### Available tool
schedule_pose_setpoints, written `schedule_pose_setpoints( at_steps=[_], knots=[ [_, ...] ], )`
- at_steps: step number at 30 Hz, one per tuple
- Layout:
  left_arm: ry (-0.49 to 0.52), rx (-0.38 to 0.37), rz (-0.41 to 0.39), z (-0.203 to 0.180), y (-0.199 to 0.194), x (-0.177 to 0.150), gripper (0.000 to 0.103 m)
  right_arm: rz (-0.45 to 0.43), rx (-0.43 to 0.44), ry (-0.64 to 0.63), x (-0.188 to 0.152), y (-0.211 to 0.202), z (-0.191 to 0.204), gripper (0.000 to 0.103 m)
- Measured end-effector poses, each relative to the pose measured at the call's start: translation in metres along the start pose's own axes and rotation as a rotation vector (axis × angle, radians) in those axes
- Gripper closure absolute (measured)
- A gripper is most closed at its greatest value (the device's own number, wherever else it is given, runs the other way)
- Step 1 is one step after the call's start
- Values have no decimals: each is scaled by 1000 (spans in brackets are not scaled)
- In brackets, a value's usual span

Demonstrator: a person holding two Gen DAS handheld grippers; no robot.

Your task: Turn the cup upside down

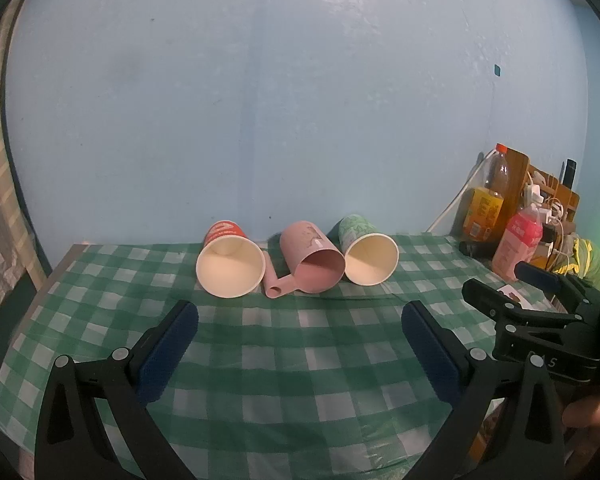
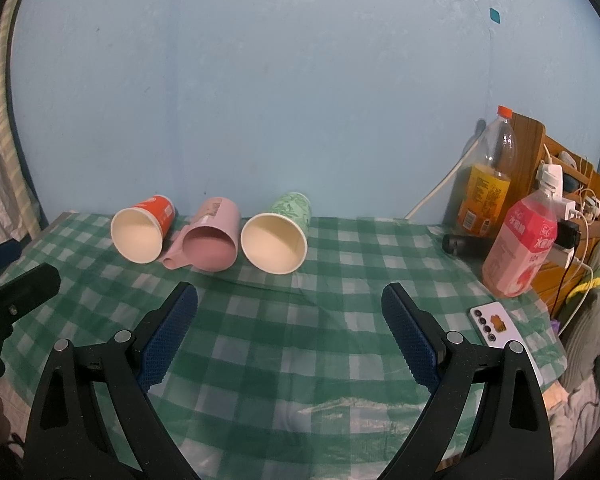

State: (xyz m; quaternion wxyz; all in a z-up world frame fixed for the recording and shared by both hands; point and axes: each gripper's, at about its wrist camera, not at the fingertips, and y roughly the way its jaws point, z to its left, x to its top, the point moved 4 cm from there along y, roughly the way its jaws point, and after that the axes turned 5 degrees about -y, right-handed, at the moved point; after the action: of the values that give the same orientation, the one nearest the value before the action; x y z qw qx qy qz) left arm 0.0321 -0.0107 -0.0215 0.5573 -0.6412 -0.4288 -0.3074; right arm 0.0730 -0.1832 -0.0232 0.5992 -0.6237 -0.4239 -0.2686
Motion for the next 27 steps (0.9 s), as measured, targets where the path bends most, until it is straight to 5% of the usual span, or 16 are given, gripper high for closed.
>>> schedule_pose_setpoints(
  at_steps=[27],
  knots=[
    [0,2,11,0,2,0,0,5,1,2,-1,0,-1,11]
  ],
)
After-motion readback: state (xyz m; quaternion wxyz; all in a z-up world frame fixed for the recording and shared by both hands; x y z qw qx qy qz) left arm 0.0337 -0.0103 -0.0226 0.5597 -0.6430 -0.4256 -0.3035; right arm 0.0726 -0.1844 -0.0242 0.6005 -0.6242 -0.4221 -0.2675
